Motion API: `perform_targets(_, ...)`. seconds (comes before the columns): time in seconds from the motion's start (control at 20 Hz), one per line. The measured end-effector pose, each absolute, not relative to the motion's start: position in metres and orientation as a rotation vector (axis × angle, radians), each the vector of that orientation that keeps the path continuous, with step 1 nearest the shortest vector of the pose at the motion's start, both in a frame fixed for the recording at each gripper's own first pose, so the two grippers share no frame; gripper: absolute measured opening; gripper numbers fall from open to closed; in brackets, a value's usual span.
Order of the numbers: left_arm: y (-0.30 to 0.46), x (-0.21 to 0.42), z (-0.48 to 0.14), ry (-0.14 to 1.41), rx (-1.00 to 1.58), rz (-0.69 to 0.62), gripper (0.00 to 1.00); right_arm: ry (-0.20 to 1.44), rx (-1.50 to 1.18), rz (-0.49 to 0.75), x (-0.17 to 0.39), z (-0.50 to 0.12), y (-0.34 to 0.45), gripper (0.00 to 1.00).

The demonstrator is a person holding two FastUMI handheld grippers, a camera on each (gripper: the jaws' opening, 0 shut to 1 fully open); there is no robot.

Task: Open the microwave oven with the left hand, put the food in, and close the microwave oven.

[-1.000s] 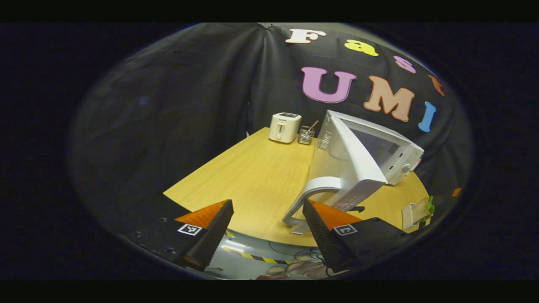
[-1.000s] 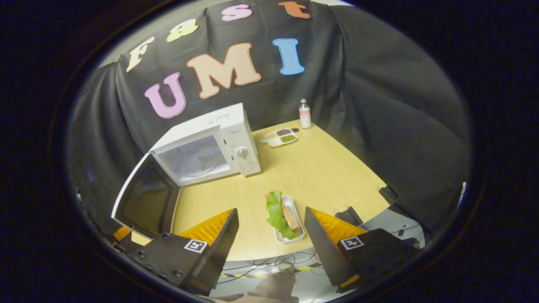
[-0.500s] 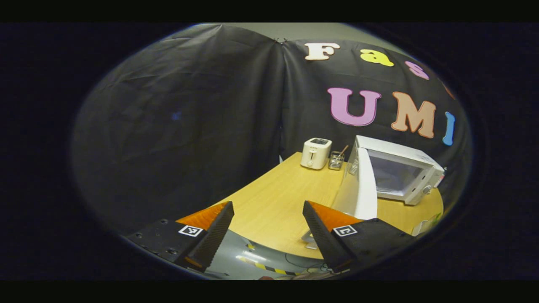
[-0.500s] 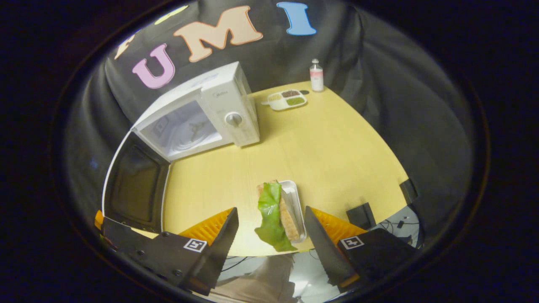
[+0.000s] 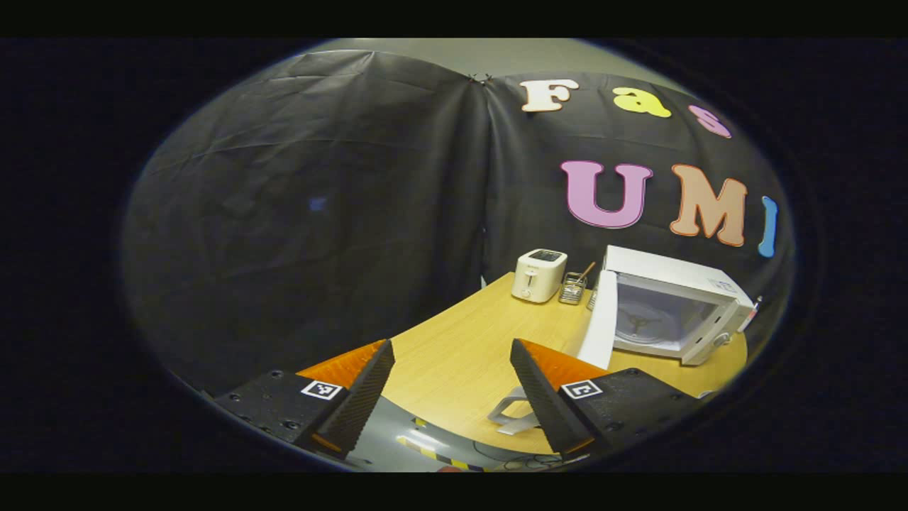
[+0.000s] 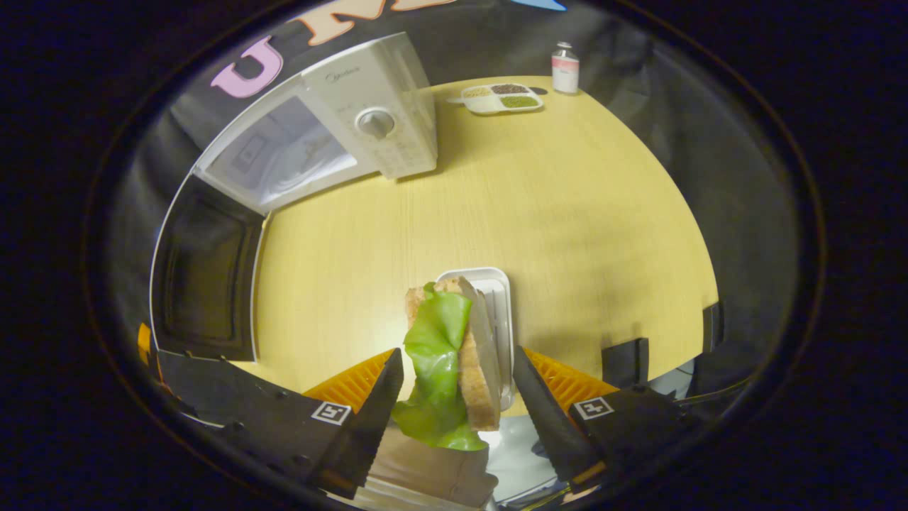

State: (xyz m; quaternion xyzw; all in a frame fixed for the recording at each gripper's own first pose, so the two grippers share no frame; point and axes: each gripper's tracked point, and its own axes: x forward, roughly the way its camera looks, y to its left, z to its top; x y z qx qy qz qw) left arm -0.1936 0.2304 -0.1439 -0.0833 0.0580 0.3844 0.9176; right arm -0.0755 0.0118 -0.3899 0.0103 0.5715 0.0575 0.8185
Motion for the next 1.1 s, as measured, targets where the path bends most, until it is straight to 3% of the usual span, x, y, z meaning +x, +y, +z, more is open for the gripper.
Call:
perform_targets(0.15,0.227,-0.189,-0.145,0.117,-0.208,0.812,0.99,1.271,-0.023,0.155,-0.078,-0.403,0.015,0.96)
perform_targets(0.2,0.226,-0.187,-0.144,0.111,-0.214,0.818,0.96,1.285,-0.024,0.159,-0.080,-0.404,0.016,0.82)
perform_targets(0.25,0.225,-0.186,-0.142,0.104,-0.219,0.823,0.96,1.292,-0.046,0.154,-0.079,-0.406,0.012,0.80)
perform_targets(0.3,0.225,-0.185,-0.142,0.098,-0.225,0.828,0.99,1.297,-0.068,0.143,-0.077,-0.408,0.004,0.64)
perform_targets(0.35,0.226,-0.184,-0.141,0.093,-0.232,0.832,0.98,1.300,-0.080,0.134,-0.075,-0.408,-0.001,0.60)
perform_targets(0.4,0.226,-0.184,-0.140,0.091,-0.237,0.834,0.96,1.305,-0.067,0.136,-0.074,-0.407,-0.002,0.46)
perform_targets(0.45,0.225,-0.183,-0.141,0.093,-0.241,0.831,0.96,1.304,-0.050,0.129,-0.072,-0.406,-0.004,0.52)
perform_targets(0.55,0.226,-0.182,-0.141,0.104,-0.234,0.826,0.96,1.303,0.015,0.122,-0.068,-0.403,-0.006,0.41)
perform_targets(0.75,0.229,-0.180,-0.144,0.139,-0.206,0.829,0.96,1.319,0.104,0.140,-0.064,-0.396,-0.002,0.41)
perform_targets(0.8,0.229,-0.179,-0.143,0.146,-0.207,0.833,0.96,1.324,0.114,0.141,-0.065,-0.395,-0.001,0.34)
perform_targets(0.9,0.229,-0.177,-0.143,0.150,-0.213,0.831,0.96,1.327,0.136,0.138,-0.065,-0.390,0.000,0.34)
perform_targets(0.95,0.230,-0.176,-0.145,0.154,-0.213,0.827,0.96,1.323,0.146,0.131,-0.065,-0.386,0.001,0.41)
perform_targets(1.0,0.230,-0.176,-0.146,0.161,-0.212,0.819,0.96,1.314,0.149,0.119,-0.064,-0.381,0.002,0.41)
perform_targets(1.05,0.230,-0.175,-0.148,0.169,-0.207,0.808,0.96,1.301,0.152,0.108,-0.063,-0.375,0.003,0.34)
perform_targets(1.1,0.230,-0.172,-0.149,0.172,-0.201,0.792,0.96,1.283,0.165,0.099,-0.062,-0.367,0.006,0.34)
